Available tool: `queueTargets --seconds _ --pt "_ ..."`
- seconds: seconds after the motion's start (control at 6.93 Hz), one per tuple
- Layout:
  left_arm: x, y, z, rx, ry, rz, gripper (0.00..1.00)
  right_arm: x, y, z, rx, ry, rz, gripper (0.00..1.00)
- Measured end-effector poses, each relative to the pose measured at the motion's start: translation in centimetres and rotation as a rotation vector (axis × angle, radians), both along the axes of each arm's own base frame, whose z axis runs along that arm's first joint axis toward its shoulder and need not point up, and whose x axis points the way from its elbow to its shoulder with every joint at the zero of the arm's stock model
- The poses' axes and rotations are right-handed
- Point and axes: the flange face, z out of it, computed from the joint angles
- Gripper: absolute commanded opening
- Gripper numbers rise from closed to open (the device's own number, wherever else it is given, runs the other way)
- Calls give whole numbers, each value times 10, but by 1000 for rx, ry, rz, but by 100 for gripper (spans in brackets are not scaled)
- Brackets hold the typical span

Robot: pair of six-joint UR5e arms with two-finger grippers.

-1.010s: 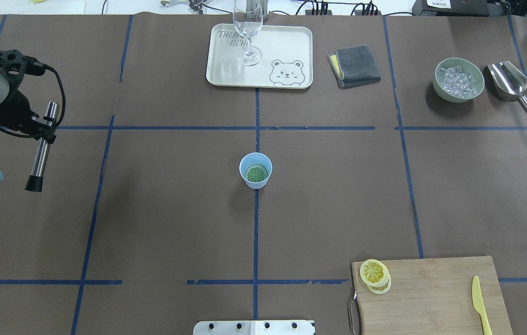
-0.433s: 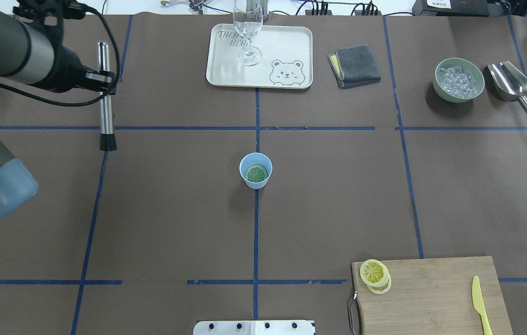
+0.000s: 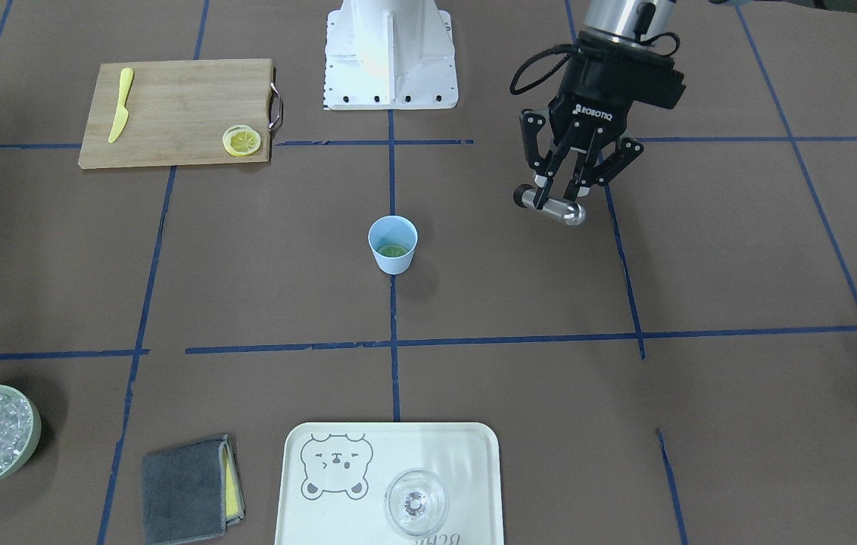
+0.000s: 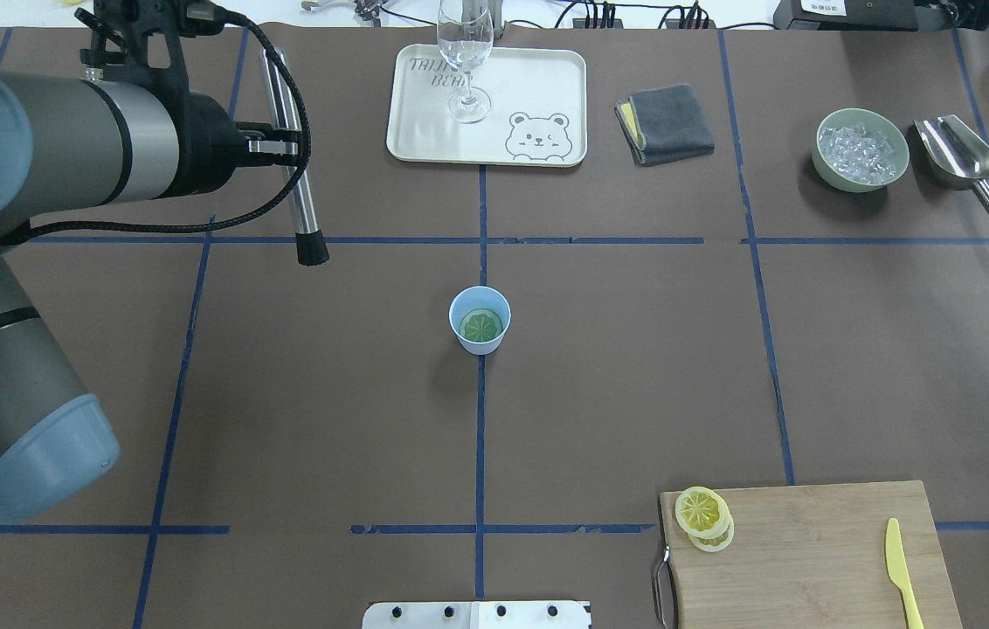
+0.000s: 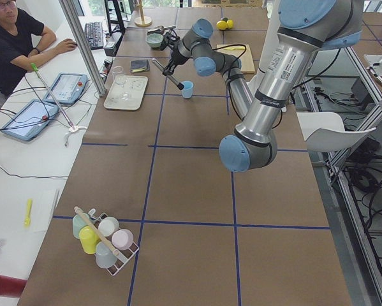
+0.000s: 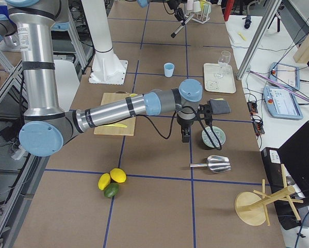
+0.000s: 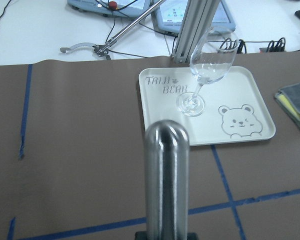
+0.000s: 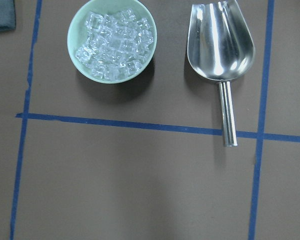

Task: Squeeze lemon into cup
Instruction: 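Carry the steel muddler with the left gripper over the blue cup, then press the muddler down into the cup onto the lemon slice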

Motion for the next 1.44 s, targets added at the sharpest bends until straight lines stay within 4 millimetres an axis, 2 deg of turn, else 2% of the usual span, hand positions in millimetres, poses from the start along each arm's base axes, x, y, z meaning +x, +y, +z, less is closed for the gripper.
queueTargets --seconds 0.14,0.29,0.58,0.72,1.01,1.15,1.44 --pt "0 15 -13 59 49 -24 0 18 13 22 -2 5 -3 100" --pt "14 34 -18 108 80 -58 0 32 28 40 -9 7 -3 100" --pt "53 69 -5 183 136 -148 0 44 41 55 -23 7 5 100" --pt "75 76 4 203 157 -184 0 45 42 57 -27 6 6 100" --pt "130 73 13 209 151 -209 0 47 45 59 -33 5 9 100" --pt "149 70 13 208 145 -206 0 47 46 61 -36 5 10 100" --pt "171 68 10 205 140 -199 0 47 47 61 -37 5 12 100"
